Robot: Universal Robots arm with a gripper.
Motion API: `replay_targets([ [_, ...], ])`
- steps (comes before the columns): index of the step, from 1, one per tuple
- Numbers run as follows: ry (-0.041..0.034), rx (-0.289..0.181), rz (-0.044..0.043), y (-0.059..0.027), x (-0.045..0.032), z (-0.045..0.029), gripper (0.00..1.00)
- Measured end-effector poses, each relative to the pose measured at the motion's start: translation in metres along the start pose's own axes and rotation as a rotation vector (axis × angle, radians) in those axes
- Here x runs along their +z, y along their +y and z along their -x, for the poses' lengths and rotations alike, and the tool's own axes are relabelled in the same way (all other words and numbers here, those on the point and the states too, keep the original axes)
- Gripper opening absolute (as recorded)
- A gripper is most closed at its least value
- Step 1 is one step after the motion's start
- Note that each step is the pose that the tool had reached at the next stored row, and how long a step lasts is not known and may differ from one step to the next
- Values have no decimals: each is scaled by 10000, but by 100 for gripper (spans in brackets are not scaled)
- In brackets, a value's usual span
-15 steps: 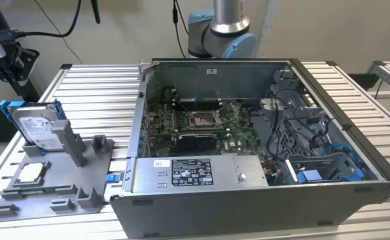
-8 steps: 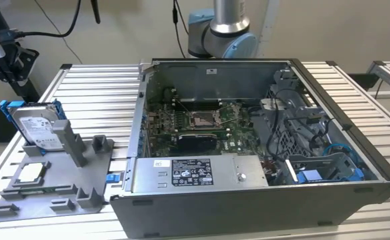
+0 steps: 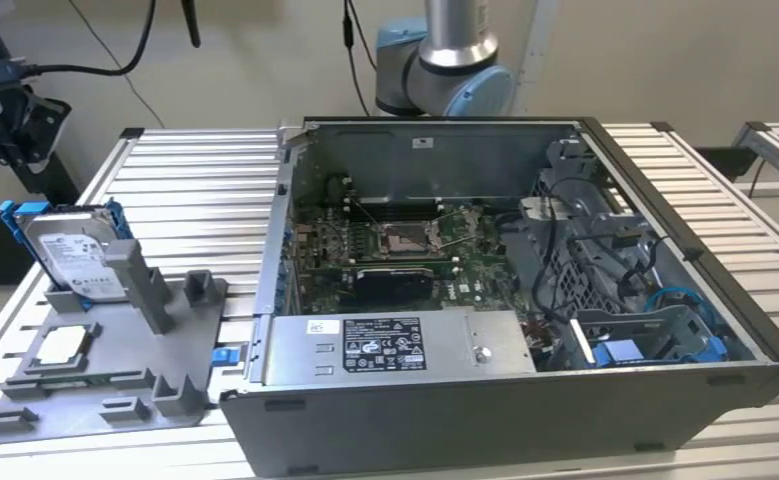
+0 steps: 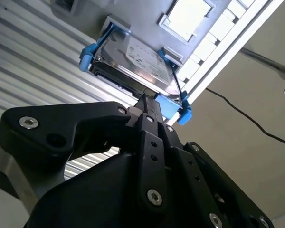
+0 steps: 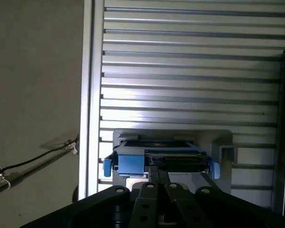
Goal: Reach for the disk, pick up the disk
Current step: 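Reach for the disk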
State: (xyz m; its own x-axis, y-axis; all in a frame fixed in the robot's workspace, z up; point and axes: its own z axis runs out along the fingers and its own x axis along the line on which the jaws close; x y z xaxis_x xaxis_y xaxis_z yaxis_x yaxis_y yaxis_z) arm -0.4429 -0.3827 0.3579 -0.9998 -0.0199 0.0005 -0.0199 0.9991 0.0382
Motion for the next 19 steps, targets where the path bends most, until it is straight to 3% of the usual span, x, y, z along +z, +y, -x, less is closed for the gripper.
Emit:
replay_targets([
  [19, 0, -1, 0, 3, 34, -232, 0],
])
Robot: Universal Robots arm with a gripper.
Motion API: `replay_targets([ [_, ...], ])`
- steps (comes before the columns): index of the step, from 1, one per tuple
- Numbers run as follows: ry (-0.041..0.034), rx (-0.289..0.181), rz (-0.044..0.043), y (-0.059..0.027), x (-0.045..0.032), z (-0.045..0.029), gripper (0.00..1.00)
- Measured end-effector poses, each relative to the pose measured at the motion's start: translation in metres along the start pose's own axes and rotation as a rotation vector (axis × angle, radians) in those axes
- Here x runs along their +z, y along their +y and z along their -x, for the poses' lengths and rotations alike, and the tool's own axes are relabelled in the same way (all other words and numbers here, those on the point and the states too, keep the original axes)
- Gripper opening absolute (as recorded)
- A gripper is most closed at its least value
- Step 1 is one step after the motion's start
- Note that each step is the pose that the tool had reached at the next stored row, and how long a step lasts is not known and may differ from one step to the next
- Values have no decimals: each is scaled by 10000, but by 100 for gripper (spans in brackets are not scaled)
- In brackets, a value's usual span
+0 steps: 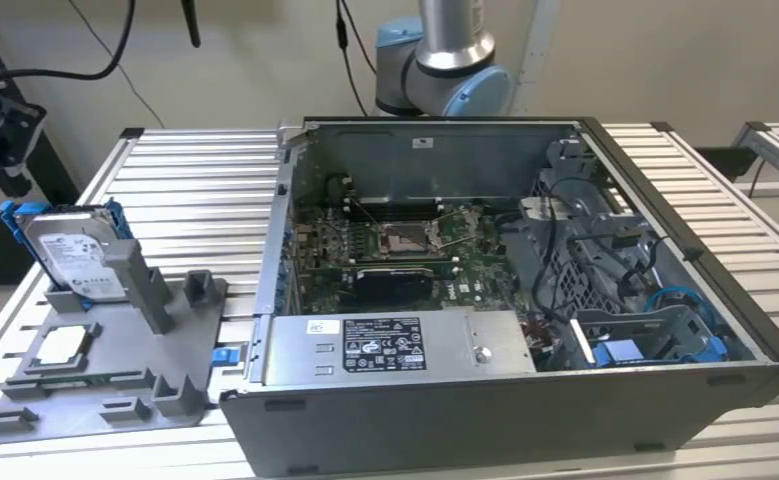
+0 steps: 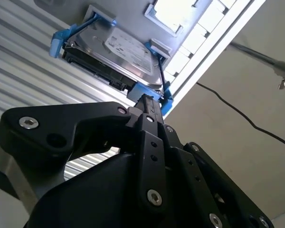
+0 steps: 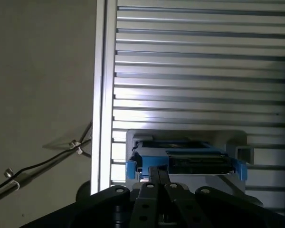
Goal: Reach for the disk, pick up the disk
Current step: 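Reach for the disk, then pick up the disk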
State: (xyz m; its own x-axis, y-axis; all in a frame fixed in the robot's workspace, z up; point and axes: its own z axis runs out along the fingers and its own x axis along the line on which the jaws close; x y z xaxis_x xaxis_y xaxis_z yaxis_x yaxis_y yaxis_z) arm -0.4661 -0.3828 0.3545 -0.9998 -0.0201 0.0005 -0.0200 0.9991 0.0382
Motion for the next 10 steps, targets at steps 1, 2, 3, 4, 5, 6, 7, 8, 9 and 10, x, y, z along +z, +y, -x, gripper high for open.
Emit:
replay_targets([
  [1, 0, 0, 0, 0, 1, -6, 0],
  [2, 0, 1, 0, 0, 2, -11, 0],
  [3, 0, 0, 0, 0, 3, -17, 0],
  [4, -1, 0, 0, 1, 4, -21, 0],
  [5, -1, -1, 0, 0, 6, -24, 0],
  [6, -1, 0, 0, 1, 6, -26, 0],
  [7, -1, 0, 0, 1, 7, -28, 0],
  [8, -1, 0, 0, 1, 8, -29, 0],
  [9, 0, 1, 0, 1, 11, -34, 0],
  [10, -1, 0, 0, 1, 13, -36, 0],
])
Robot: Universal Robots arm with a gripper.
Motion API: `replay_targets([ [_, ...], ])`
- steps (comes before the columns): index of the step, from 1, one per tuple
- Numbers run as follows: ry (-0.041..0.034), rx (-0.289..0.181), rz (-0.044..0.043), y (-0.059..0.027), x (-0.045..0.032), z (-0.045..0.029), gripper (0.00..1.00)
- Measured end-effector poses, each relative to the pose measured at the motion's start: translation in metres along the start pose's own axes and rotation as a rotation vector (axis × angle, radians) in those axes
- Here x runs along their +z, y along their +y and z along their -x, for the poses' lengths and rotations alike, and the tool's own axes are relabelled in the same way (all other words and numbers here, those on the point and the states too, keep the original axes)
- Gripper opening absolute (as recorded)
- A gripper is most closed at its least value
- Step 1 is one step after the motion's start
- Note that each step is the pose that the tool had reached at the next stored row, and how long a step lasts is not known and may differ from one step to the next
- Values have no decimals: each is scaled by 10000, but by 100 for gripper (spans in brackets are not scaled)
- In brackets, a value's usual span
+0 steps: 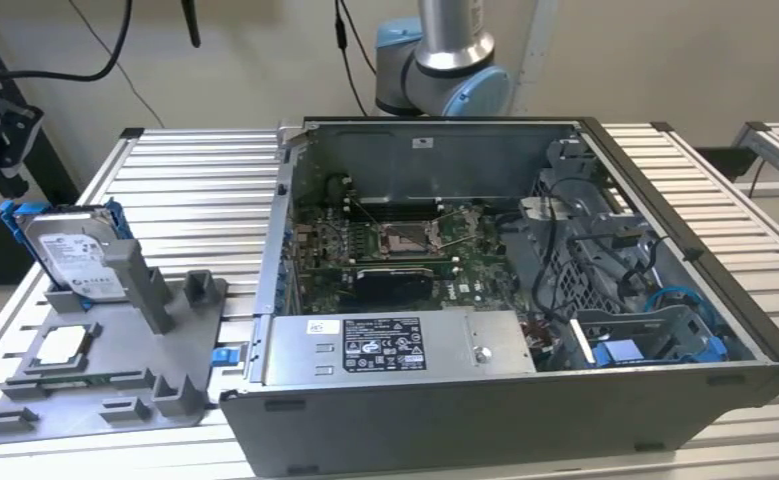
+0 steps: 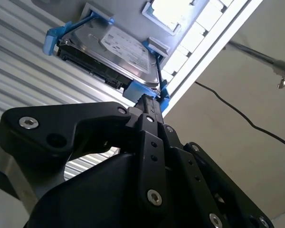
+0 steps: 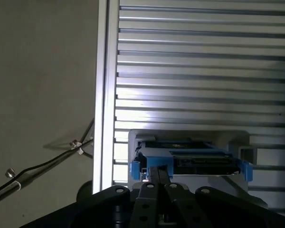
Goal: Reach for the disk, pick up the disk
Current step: 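Pick up the disk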
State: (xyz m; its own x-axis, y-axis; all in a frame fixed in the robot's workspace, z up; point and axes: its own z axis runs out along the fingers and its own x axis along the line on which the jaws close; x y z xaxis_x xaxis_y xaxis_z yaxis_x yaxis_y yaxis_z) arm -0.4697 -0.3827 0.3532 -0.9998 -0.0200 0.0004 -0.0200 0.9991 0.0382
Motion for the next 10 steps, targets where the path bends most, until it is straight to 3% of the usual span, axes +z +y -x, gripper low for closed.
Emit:
replay_targets([
  [10, 0, 0, 0, 0, 0, -3, 0],
])
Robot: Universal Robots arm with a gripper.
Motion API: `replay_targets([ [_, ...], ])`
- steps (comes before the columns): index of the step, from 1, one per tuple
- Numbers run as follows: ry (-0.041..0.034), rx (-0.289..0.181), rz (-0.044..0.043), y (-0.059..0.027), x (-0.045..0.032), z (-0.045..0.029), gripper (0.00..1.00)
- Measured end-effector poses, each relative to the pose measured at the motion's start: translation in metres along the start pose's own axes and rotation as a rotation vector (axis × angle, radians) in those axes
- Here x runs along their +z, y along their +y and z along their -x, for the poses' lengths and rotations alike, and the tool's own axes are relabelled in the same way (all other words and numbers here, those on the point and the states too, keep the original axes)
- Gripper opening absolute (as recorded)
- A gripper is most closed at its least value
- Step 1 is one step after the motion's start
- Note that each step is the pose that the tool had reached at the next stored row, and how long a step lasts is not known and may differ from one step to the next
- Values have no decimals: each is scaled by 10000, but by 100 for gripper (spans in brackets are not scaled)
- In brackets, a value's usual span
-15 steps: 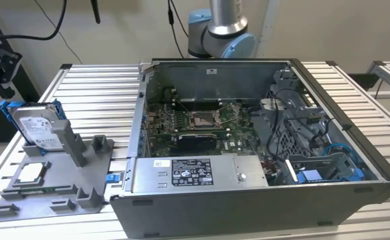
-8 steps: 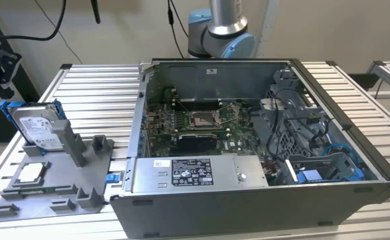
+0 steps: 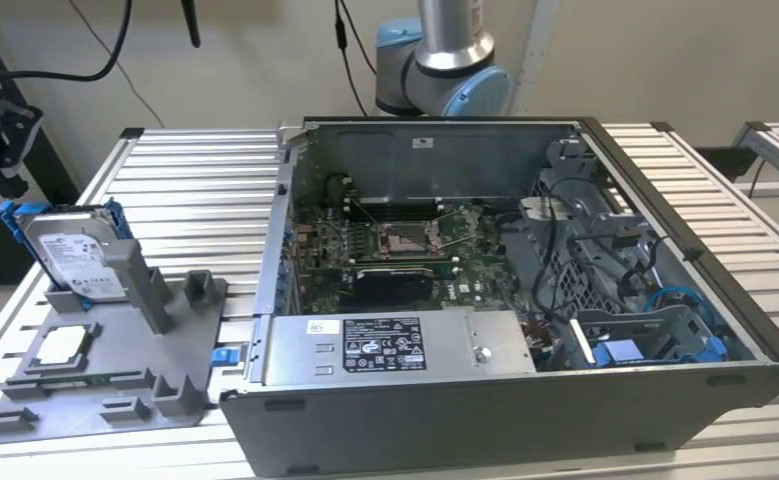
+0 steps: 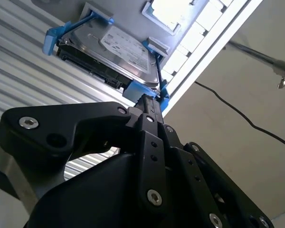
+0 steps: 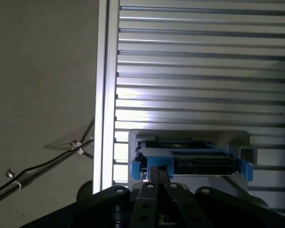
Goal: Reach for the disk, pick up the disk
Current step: 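Pick up the disk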
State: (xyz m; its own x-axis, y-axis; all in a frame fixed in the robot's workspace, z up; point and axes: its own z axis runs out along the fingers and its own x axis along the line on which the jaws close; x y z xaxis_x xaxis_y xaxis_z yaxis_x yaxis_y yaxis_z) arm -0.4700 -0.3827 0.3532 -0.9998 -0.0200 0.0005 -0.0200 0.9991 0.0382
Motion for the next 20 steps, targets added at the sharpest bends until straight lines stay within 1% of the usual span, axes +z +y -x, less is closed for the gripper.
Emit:
replay_targets([
  [2, 1, -37, -1, 0, 0, -4, 0],
  [3, 6, -149, -1, 1, 1, -5, 0],
  [8, 34, -1011, -1, 2, 6, -6, 0],
  [10, 27, -1371, -3, 2, 7, -5, 0],
  [12, -10, -1737, -7, 2, 8, -5, 0],
  [14, -72, -2070, -11, 2, 10, -5, 0],
  [17, -146, -2497, -19, 2, 11, -5, 0],
  [20, -191, -2890, -20, 2, 14, -5, 0],
])
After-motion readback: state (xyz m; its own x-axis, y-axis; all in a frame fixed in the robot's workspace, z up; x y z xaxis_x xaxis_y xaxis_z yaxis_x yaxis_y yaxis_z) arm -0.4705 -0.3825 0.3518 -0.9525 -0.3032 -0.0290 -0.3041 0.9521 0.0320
